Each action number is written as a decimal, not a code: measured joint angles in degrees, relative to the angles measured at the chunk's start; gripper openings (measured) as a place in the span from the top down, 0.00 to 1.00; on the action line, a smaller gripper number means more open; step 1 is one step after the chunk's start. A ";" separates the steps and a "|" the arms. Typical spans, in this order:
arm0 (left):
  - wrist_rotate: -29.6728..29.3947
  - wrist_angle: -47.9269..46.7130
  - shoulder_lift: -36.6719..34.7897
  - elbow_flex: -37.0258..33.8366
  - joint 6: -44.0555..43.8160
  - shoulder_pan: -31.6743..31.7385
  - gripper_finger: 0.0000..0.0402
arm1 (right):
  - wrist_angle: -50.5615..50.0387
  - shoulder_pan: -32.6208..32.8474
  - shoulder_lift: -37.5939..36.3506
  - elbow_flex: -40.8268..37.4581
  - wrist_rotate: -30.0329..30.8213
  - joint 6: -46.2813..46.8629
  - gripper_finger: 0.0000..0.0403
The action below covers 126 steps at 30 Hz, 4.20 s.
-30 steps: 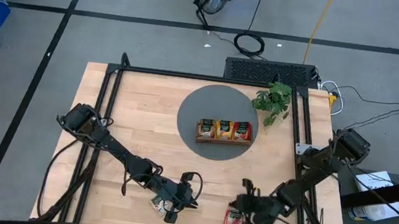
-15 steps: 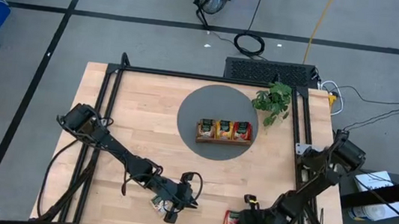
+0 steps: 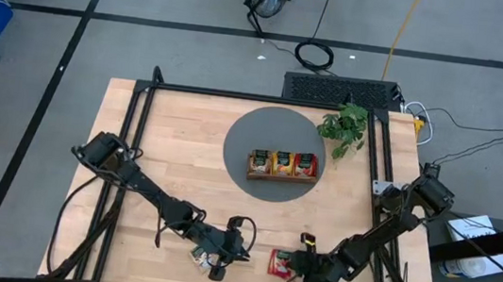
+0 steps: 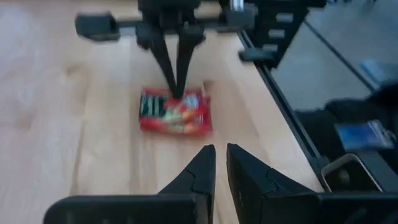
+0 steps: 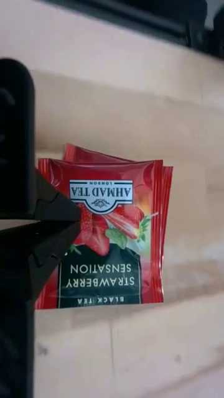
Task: Pick & Place Tea
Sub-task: Put the right red tea packet into the right section of the wooden organizer
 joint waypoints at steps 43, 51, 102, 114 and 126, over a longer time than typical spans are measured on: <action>-8.58 -8.26 18.98 17.77 29.06 4.03 0.58 | 21.88 -4.33 0.17 -11.07 1.06 -1.64 1.00; -8.56 -6.84 18.99 17.77 31.77 4.33 0.72 | 24.03 -4.35 0.19 -11.07 1.06 -3.05 1.00; -59.60 -14.16 8.15 17.70 86.72 -14.86 0.99 | 41.98 -15.68 -14.26 -11.12 -5.11 -0.39 0.56; -56.95 -12.77 8.15 17.70 88.94 -13.78 0.99 | 44.39 -22.39 -14.26 -11.10 -22.00 9.08 0.55; -54.13 -9.40 8.15 17.70 88.95 -11.27 0.99 | 45.37 -21.90 -14.00 -11.03 -23.46 9.21 0.55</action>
